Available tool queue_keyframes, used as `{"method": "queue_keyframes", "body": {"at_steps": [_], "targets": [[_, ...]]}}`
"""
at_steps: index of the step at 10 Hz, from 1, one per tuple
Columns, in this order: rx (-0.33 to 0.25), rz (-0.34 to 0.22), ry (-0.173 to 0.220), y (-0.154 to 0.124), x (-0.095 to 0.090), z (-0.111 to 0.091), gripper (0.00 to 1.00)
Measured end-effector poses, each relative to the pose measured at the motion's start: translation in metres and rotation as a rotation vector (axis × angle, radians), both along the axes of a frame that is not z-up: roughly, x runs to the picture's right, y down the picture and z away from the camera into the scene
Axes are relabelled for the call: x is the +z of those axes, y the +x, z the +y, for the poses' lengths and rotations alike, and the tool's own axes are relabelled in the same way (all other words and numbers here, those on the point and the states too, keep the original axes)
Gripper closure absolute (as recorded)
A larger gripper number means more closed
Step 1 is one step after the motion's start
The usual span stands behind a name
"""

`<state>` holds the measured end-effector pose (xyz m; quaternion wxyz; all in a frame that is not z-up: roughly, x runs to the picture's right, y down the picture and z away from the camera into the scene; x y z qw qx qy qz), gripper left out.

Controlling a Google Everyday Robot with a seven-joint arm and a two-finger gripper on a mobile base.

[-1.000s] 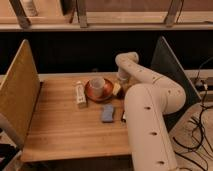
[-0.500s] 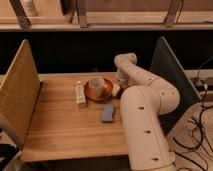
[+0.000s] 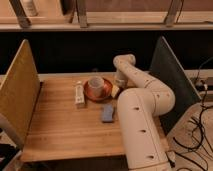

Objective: Place the pepper in the ceramic cup

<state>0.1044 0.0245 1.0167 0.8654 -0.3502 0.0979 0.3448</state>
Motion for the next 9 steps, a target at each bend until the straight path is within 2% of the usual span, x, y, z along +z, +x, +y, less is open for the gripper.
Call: {"method": "queue_keyframes", "body": {"at_steps": [2,6,7,9], "targets": [[0.008,0.005,0.010,0.004,0.003,-0.006,0.58],[0.061,0.012,0.051,0.016,-0.002,-0.028,0.95],[0.079,0.019,0.063,0.024,-0.005,-0.035,0.99],[0.135,0.045,0.108,0.049,-0.012,-0.057,1.00]]}}
